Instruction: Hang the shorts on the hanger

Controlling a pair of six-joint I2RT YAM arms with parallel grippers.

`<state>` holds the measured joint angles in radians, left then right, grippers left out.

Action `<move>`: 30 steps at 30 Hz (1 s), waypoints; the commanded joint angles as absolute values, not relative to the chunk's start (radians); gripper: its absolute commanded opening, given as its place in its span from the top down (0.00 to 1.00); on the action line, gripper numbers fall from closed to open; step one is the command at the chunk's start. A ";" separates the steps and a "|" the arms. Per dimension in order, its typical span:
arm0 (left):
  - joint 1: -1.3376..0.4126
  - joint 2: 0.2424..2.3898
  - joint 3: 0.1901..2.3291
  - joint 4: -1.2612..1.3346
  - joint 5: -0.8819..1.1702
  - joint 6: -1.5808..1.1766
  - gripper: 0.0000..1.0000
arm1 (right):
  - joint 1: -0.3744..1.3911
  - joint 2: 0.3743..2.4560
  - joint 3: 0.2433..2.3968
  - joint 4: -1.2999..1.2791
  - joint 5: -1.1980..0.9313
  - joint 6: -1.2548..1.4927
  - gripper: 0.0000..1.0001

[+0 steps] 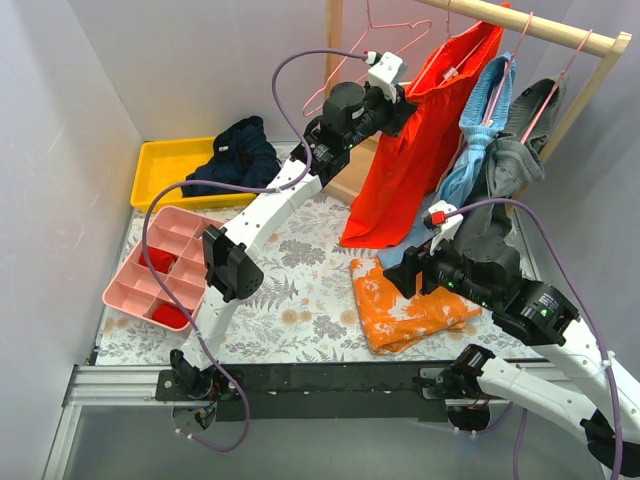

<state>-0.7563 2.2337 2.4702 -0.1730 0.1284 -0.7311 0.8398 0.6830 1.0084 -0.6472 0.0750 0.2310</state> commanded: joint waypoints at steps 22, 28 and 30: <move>-0.784 2.189 2.444 0.037 0.167 -0.759 0.66 | 0.838 0.667 1.014 -0.606 0.103 0.235 0.29; -0.784 2.134 2.399 0.048 0.164 -0.768 0.44 | 0.839 0.660 1.019 -0.612 0.110 0.247 0.29; -0.784 2.102 2.379 0.054 0.158 -0.772 0.28 | 0.838 0.655 1.022 -0.614 0.115 0.249 0.28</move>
<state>-0.7811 2.2505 2.4084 -0.0025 0.1608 -0.7658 0.8398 0.6727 1.0027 -0.6476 0.0978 0.2379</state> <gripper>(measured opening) 0.586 0.712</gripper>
